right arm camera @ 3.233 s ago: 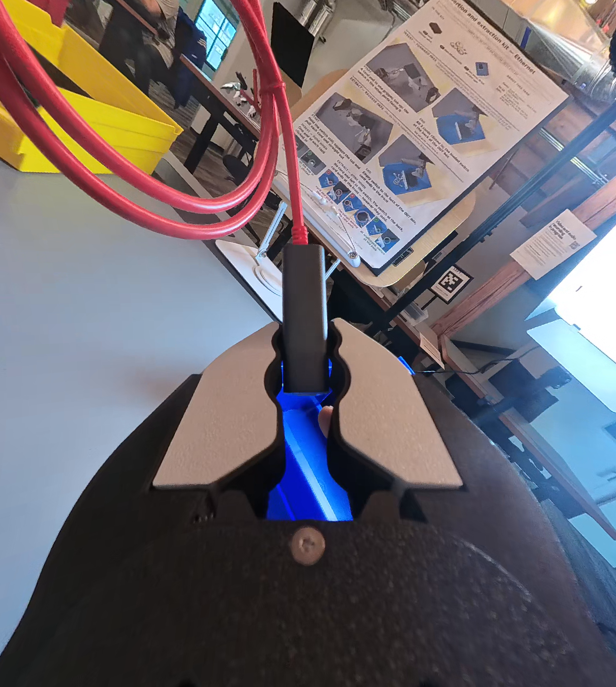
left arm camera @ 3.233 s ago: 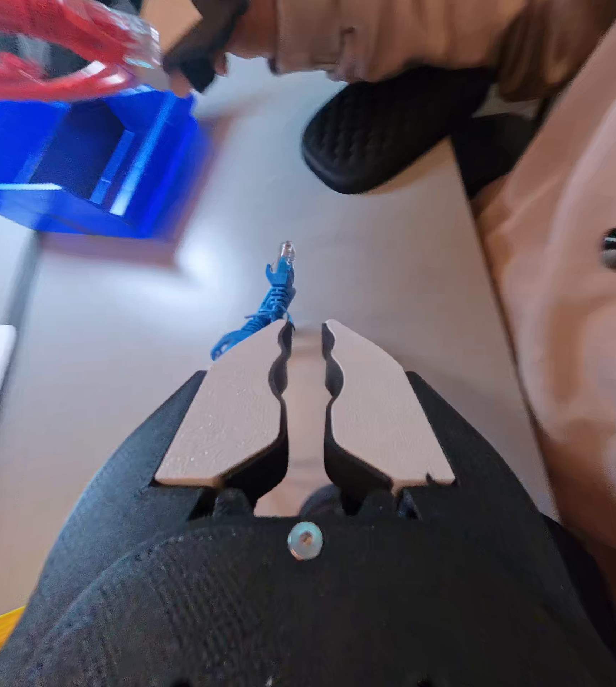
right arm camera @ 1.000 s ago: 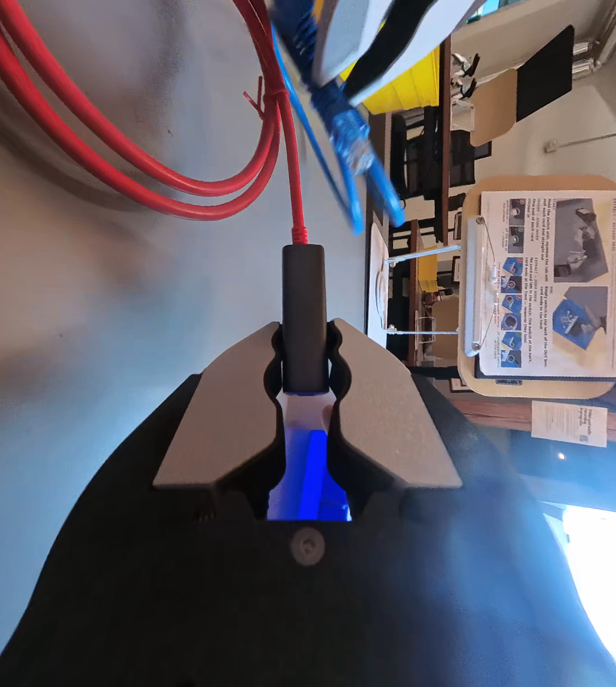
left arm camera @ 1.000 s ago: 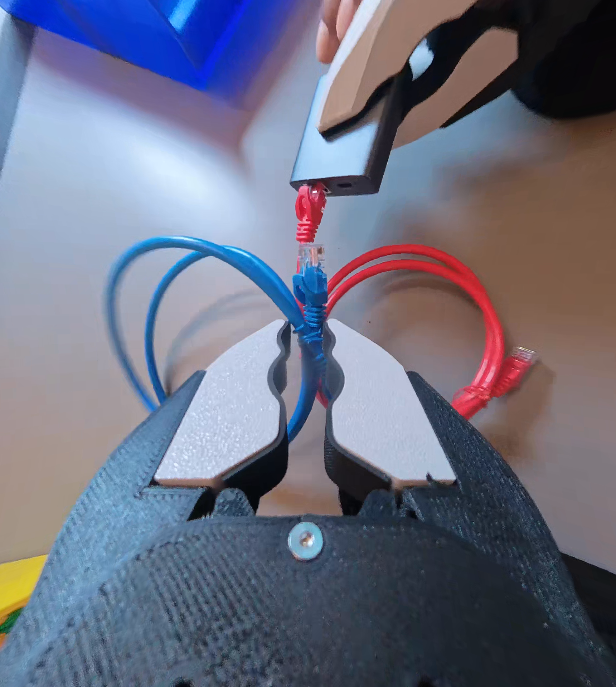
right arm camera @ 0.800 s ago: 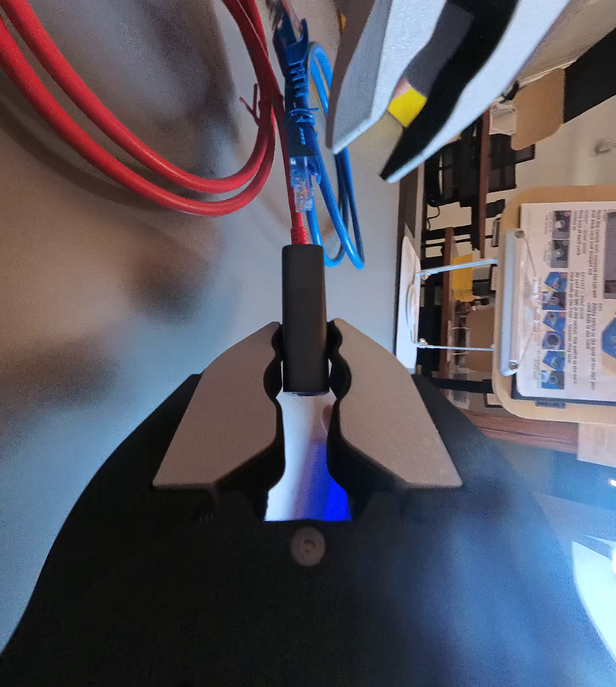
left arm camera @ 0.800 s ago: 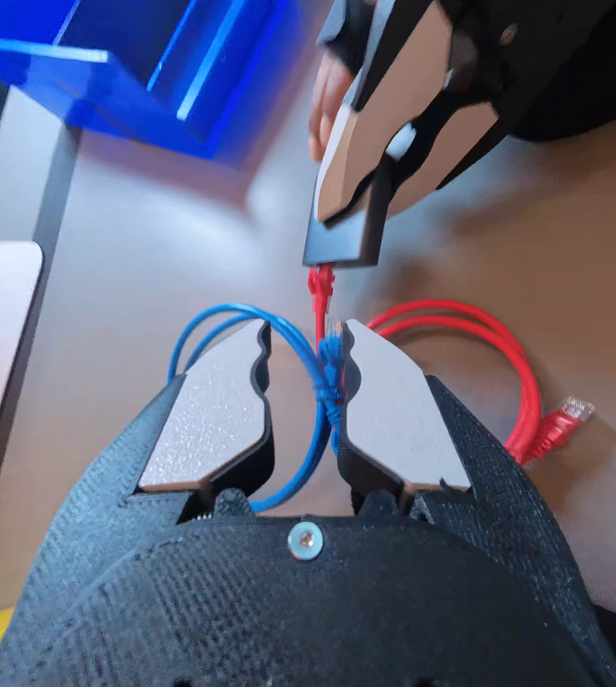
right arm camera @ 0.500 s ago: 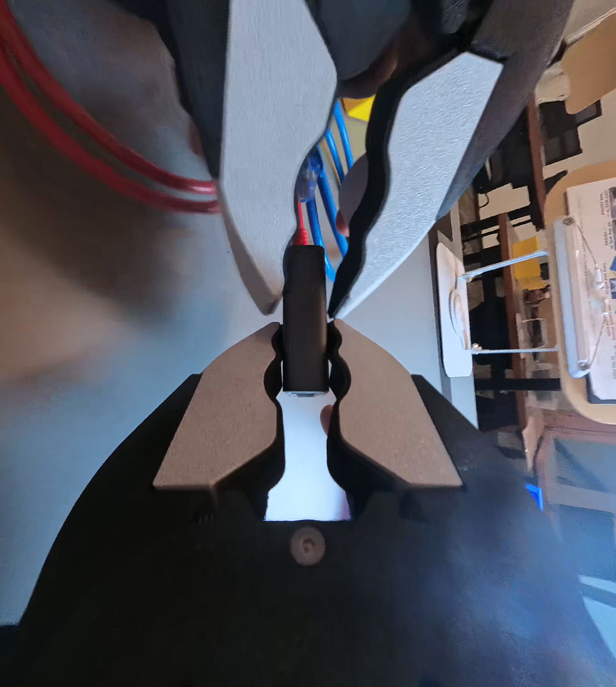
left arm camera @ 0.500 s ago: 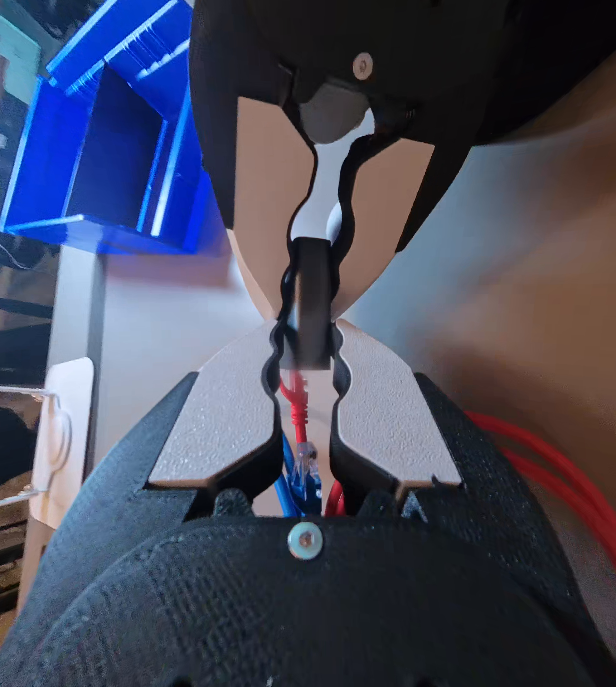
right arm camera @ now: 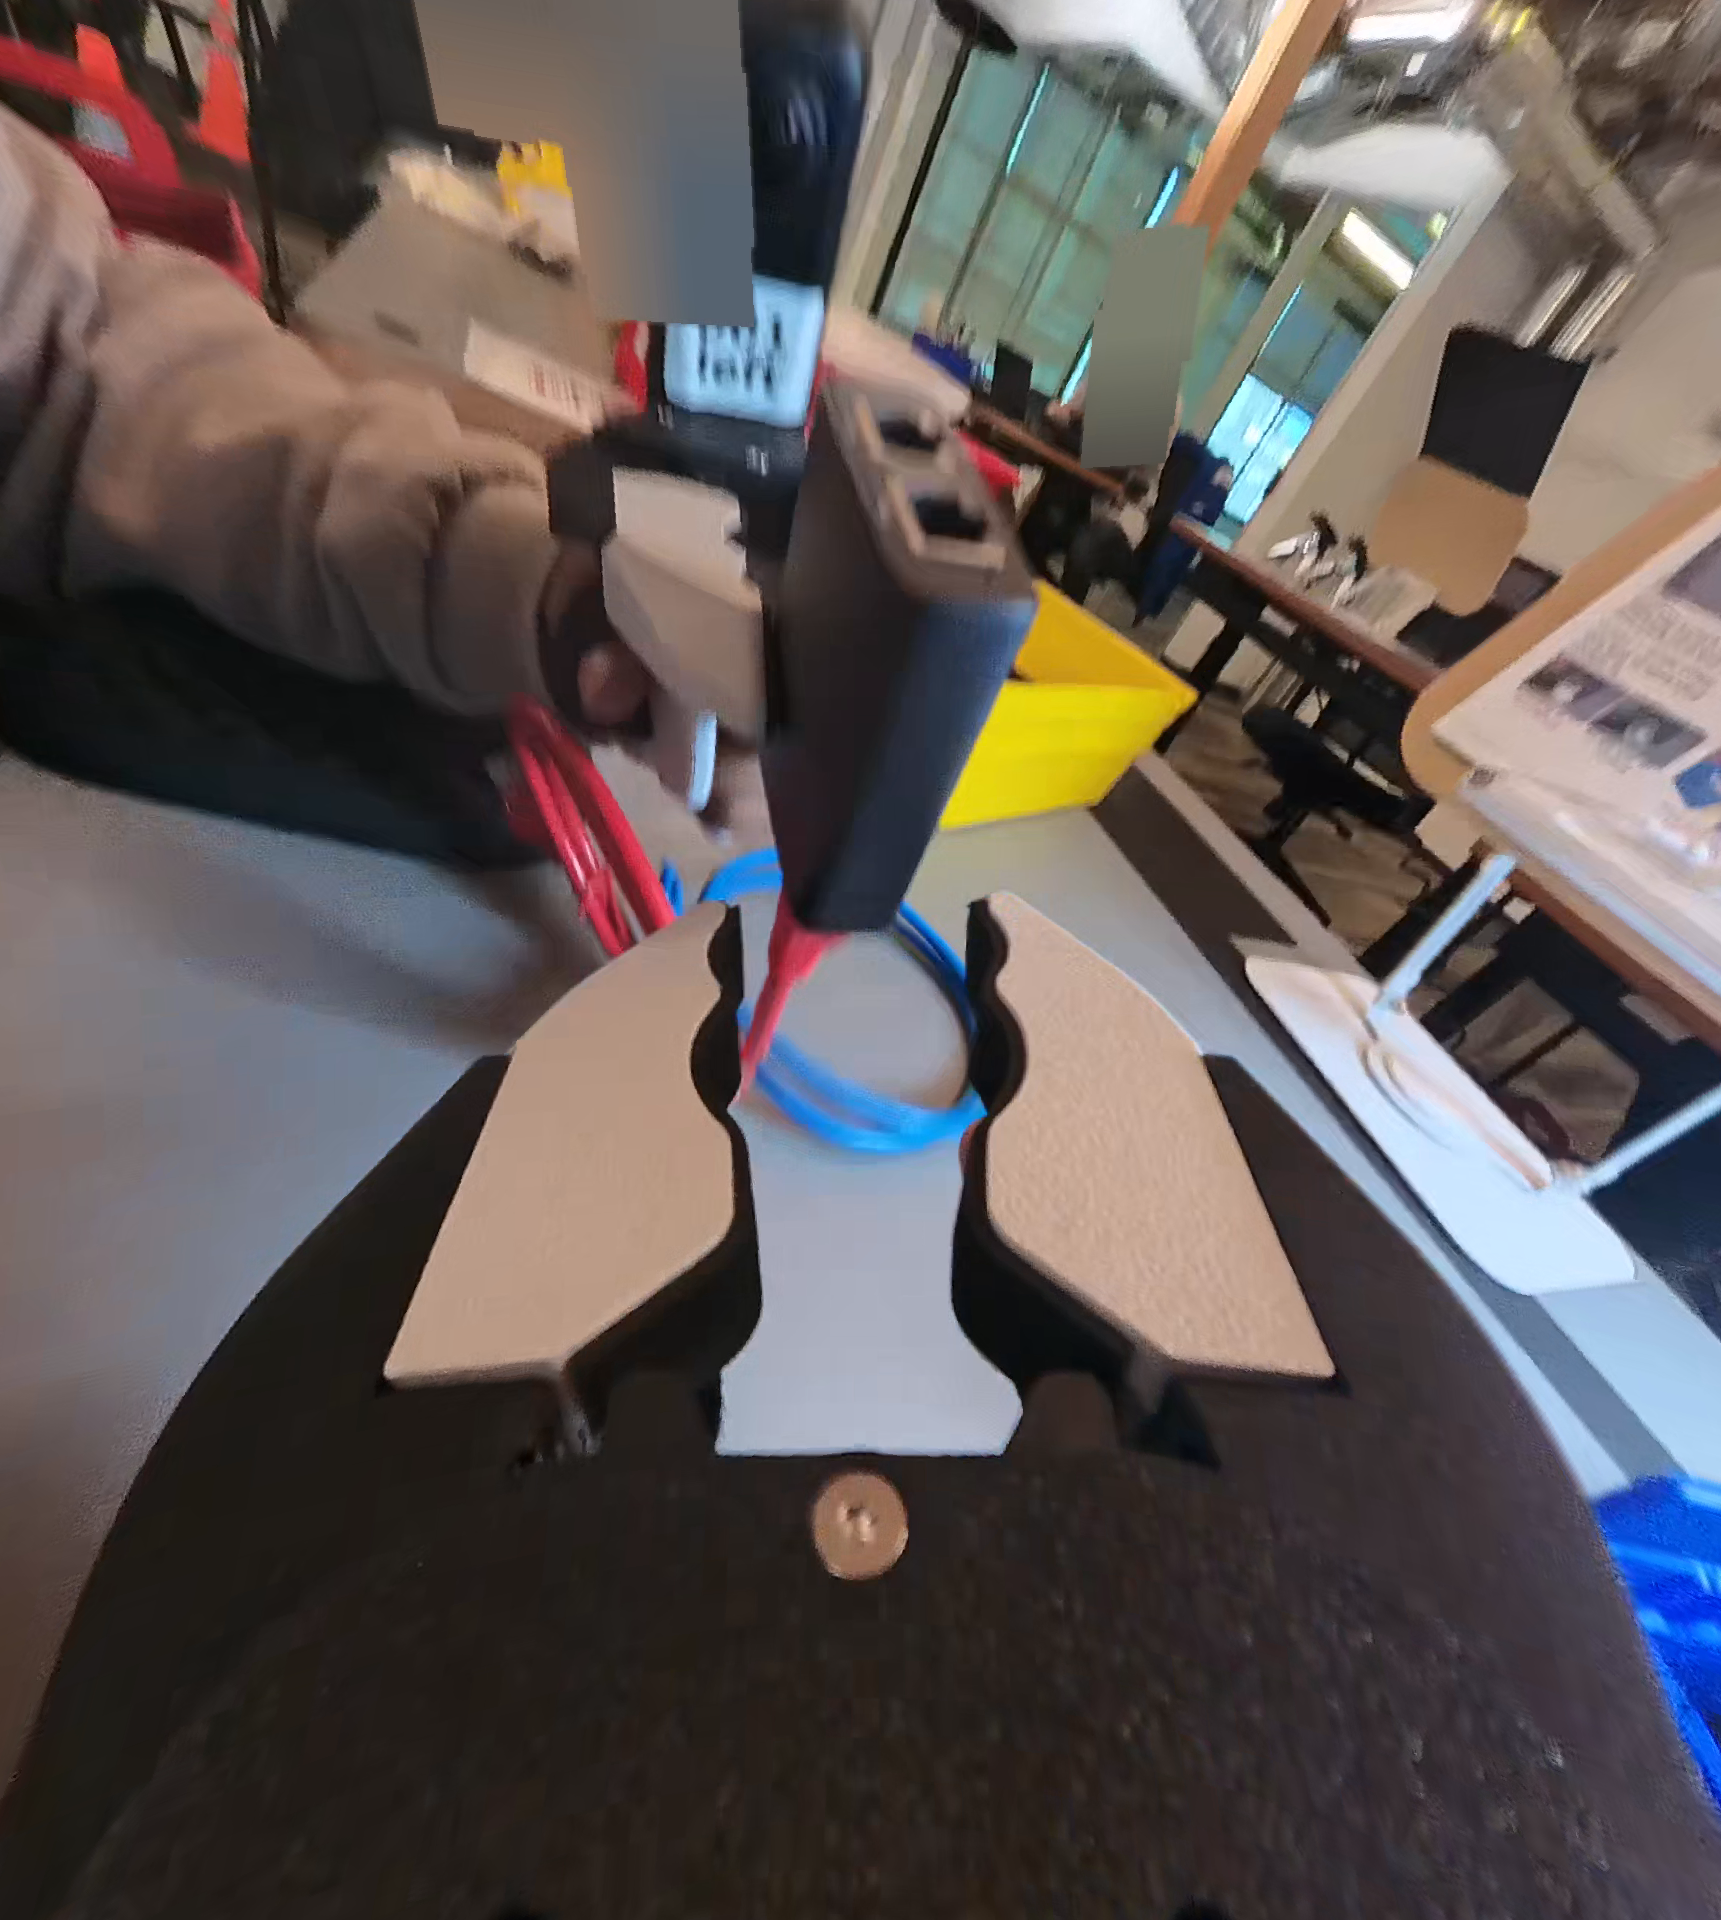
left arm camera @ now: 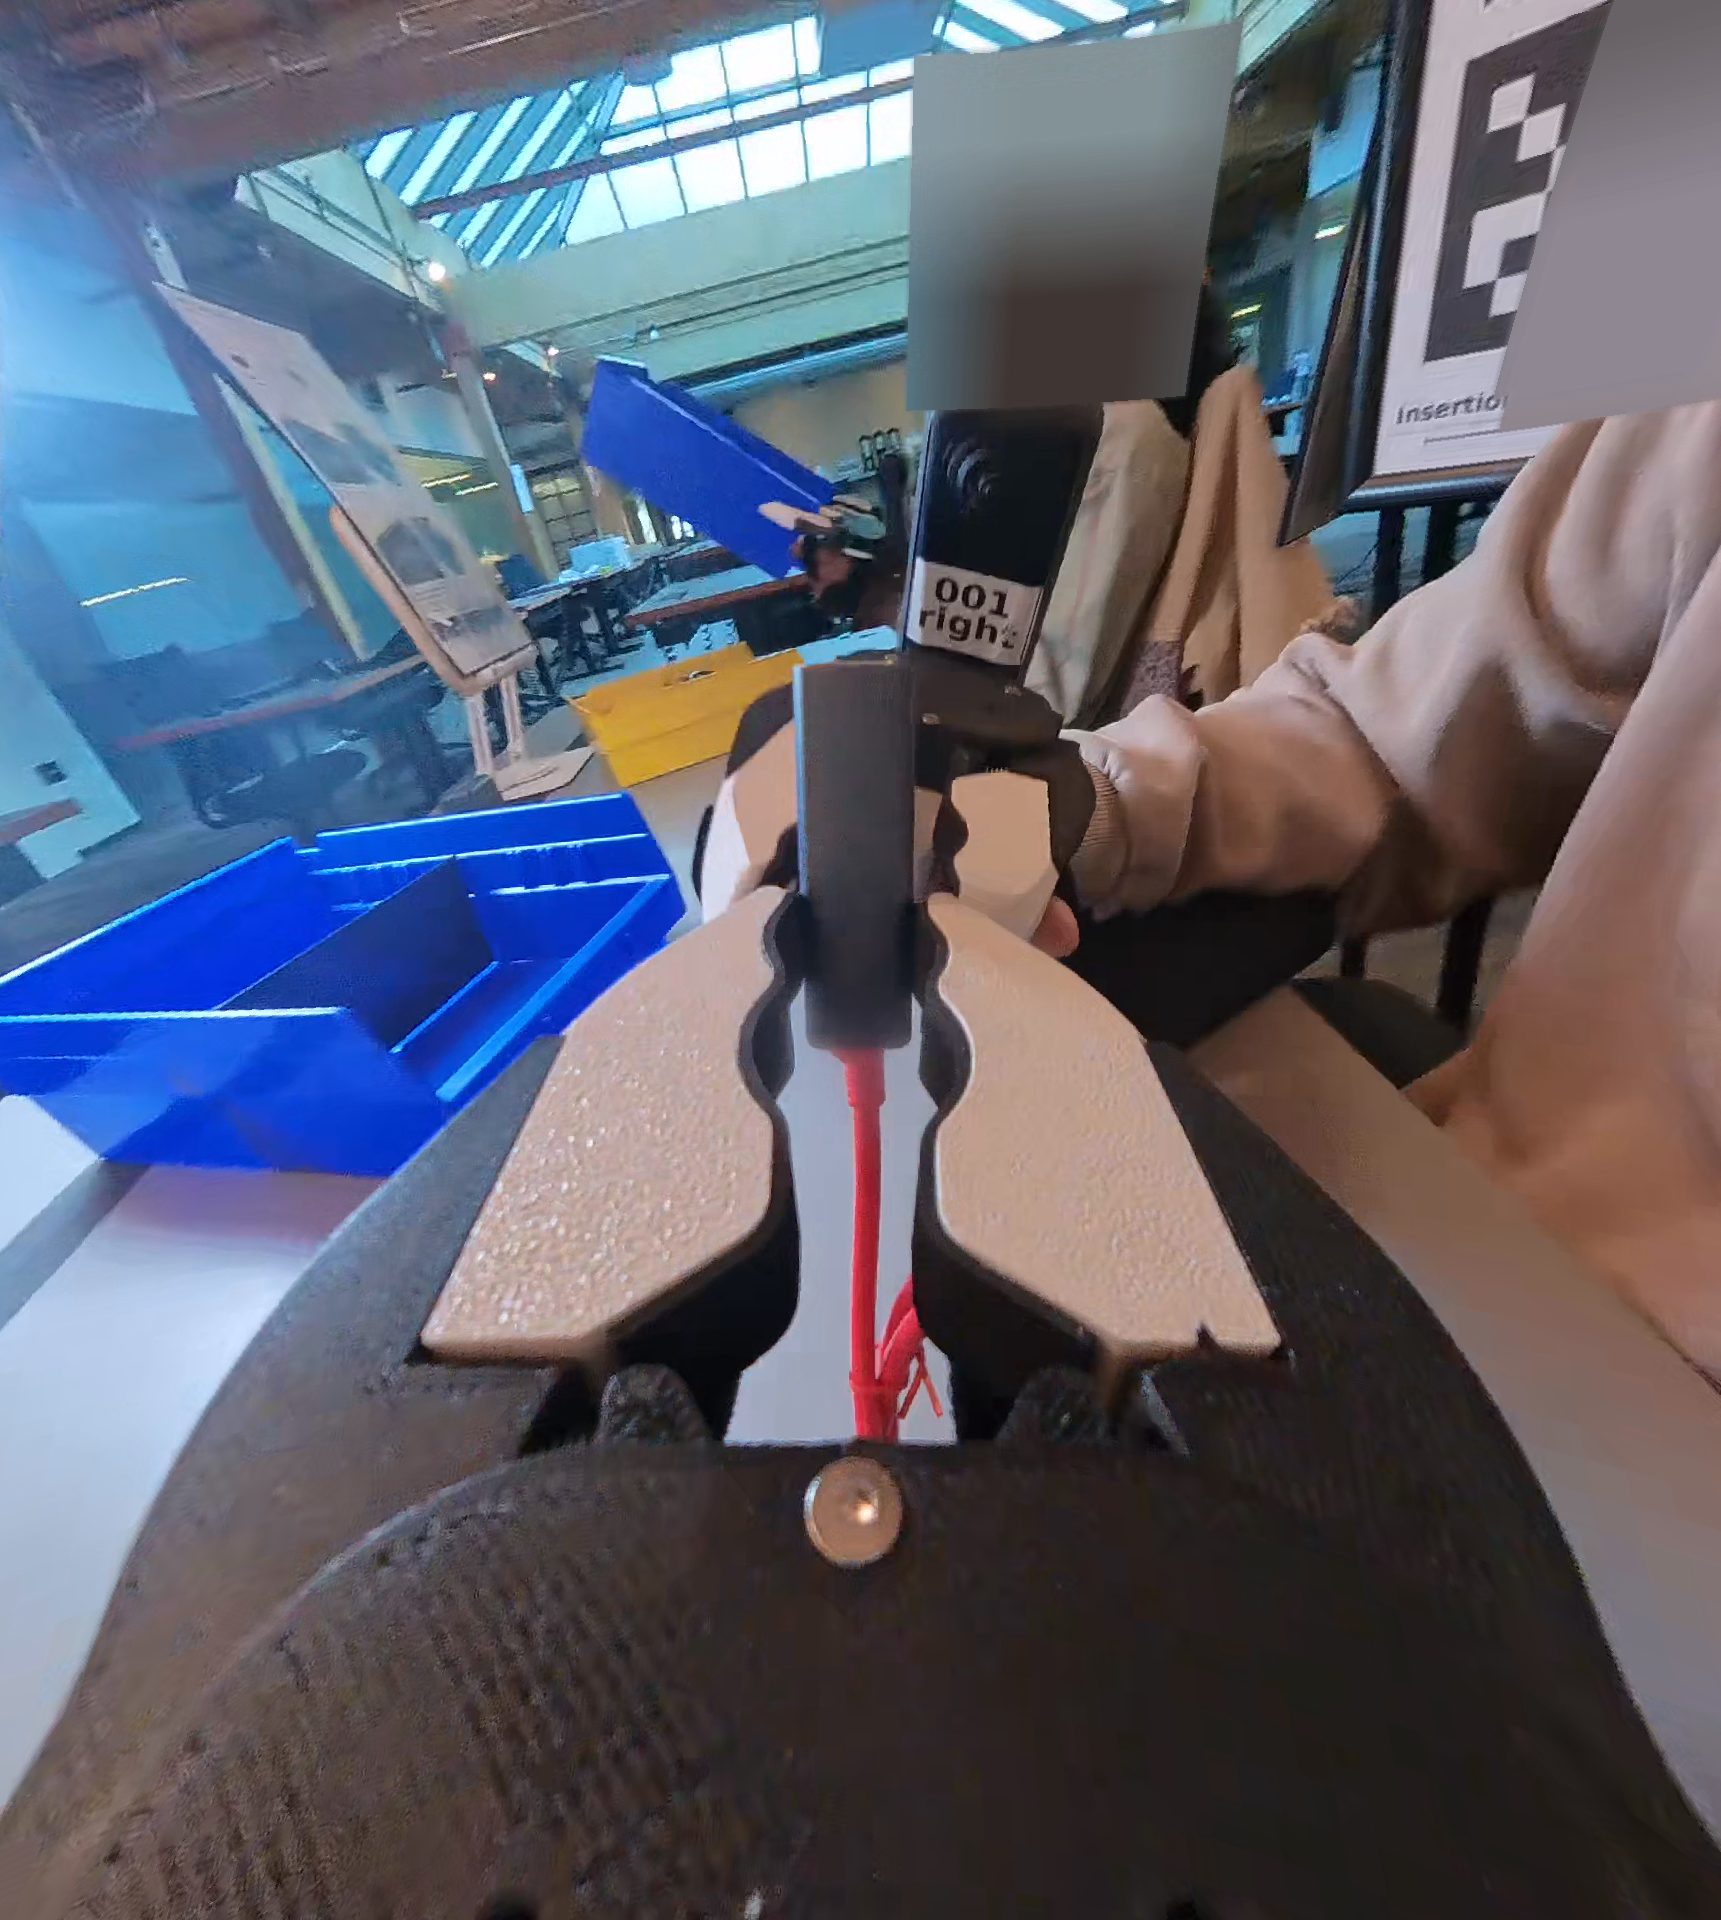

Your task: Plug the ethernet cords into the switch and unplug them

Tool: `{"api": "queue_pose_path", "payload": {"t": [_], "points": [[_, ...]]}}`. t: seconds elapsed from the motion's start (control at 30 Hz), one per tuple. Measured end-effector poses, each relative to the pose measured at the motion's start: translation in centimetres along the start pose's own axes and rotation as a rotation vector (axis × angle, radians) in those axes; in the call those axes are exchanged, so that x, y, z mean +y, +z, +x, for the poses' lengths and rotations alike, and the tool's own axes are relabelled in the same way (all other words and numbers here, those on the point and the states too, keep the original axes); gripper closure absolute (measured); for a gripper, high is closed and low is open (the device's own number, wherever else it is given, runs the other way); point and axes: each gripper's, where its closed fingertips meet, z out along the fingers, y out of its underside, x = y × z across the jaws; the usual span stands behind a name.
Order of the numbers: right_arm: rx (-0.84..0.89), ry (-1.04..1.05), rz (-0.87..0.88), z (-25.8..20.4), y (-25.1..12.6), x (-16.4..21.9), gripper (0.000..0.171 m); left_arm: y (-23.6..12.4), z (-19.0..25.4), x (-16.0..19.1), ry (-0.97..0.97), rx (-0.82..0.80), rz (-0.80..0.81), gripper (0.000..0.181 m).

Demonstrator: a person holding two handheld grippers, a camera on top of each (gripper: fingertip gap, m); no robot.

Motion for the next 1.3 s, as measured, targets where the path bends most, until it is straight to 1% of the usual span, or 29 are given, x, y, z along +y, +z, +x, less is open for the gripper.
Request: {"api": "queue_pose_path", "payload": {"t": [0.03, 0.07, 0.13, 0.2, 0.23, 0.3, 0.33, 0.37, 0.43, 0.5, 0.53, 0.57, 0.6, 0.63, 0.7, 0.83, 0.87, 0.93, 1.0, 1.1, 1.13, 1.17, 1.2, 1.3], "points": [[-0.003, 0.005, 0.028, -0.2, 0.2, -0.9, 0.131, 0.2, 0.1, 0.1, -0.010, 0.006, 0.007, 0.161], [-0.004, 0.007, 0.033, -0.3, 0.2, -1.4, 0.143, 0.3, 0.1, 0.2, -0.010, 0.003, 0.013, 0.161], [-0.004, -0.003, -0.030, -0.2, 0.2, -1.2, 0.146, 0.3, -0.1, 0.7, -0.014, -0.002, -0.009, 0.160], [0.009, -0.048, -0.129, 0.0, -0.1, -0.5, 0.150, 0.0, -0.7, 1.7, -0.016, -0.024, -0.095, 0.158], [0.022, -0.080, -0.188, 0.3, -0.4, -0.2, 0.150, -0.3, -1.2, 2.1, 0.005, -0.054, -0.138, 0.154], [0.024, -0.119, -0.345, 1.0, -1.4, 0.6, 0.150, -0.9, -1.8, 1.6, 0.072, -0.103, -0.181, 0.149], [0.066, -0.171, -0.411, 1.7, -1.8, 0.8, 0.150, -1.1, -1.8, 1.0, 0.117, -0.121, -0.201, 0.148], [0.092, -0.225, -0.486, 2.3, -2.1, 1.1, 0.150, -1.0, -1.8, 0.7, 0.180, -0.138, -0.237, 0.146], [0.080, -0.289, -0.653, 2.6, -2.6, 2.1, 0.150, -0.5, -1.7, 0.7, 0.339, -0.170, -0.342, 0.141], [0.058, -0.339, -0.772, 2.6, -2.6, 2.5, 0.150, 0.3, -1.3, 0.8, 0.466, -0.173, -0.420, 0.141], [0.050, -0.355, -0.804, 2.5, -2.4, 2.2, 0.150, 0.7, -1.3, 1.0, 0.507, -0.179, -0.456, 0.143], [0.044, -0.362, -0.813, 2.6, -2.1, 1.6, 0.150, 0.9, -1.8, 1.2, 0.551, -0.207, -0.489, 0.156], [0.030, -0.357, -0.818, 2.5, -2.0, 0.9, 0.150, 1.0, -2.1, 0.9, 0.590, -0.225, -0.487, 0.156], [0.028, -0.376, -0.832, 2.8, -2.1, 0.3, 0.150, 1.1, -2.2, 0.3, 0.586, -0.220, -0.453, 0.158], [0.033, -0.402, -0.751, 3.3, -1.9, -1.8, 0.150, 0.8, -2.3, -1.7, 0.528, -0.202, -0.344, 0.159], [0.016, -0.284, -0.388, 3.6, -1.5, -7.5, 0.147, -0.5, -2.0, -6.1, 0.404, -0.136, -0.047, 0.159], [-0.007, -0.245, -0.325, 3.5, -1.5, -8.1, 0.145, -0.7, -1.9, -6.9, 0.377, -0.113, 0.014, 0.159], [-0.036, -0.218, -0.255, 3.6, -1.3, -8.1, 0.135, -1.1, -1.7, -8.0, 0.311, -0.059, 0.124, 0.159], [-0.084, -0.178, -0.230, 3.5, -1.2, -7.0, 0.129, -1.2, -1.5, -8.1, 0.268, -0.022, 0.187, 0.159], [-0.175, -0.075, -0.122, 2.5, -0.7, -6.0, 0.128, -1.0, -1.1, -7.1, 0.197, 0.020, 0.232, 0.160], [-0.181, -0.067, -0.081, 2.2, -0.5, -5.8, 0.133, -0.8, -1.1, -6.4, 0.184, 0.027, 0.227, 0.160], [-0.179, -0.078, -0.056, 1.9, -0.2, -5.6, 0.144, -0.6, -1.2, -5.6, 0.174, 0.030, 0.210, 0.160], [-0.171, -0.091, -0.037, 1.8, 0.0, -5.6, 0.148, -0.5, -1.3, -4.8, 0.166, 0.032, 0.195, 0.160], [-0.144, -0.100, -0.083, 1.9, 0.5, -4.3, 0.149, -0.7, -1.7, -3.4, 0.151, 0.027, 0.175, 0.160]]}}
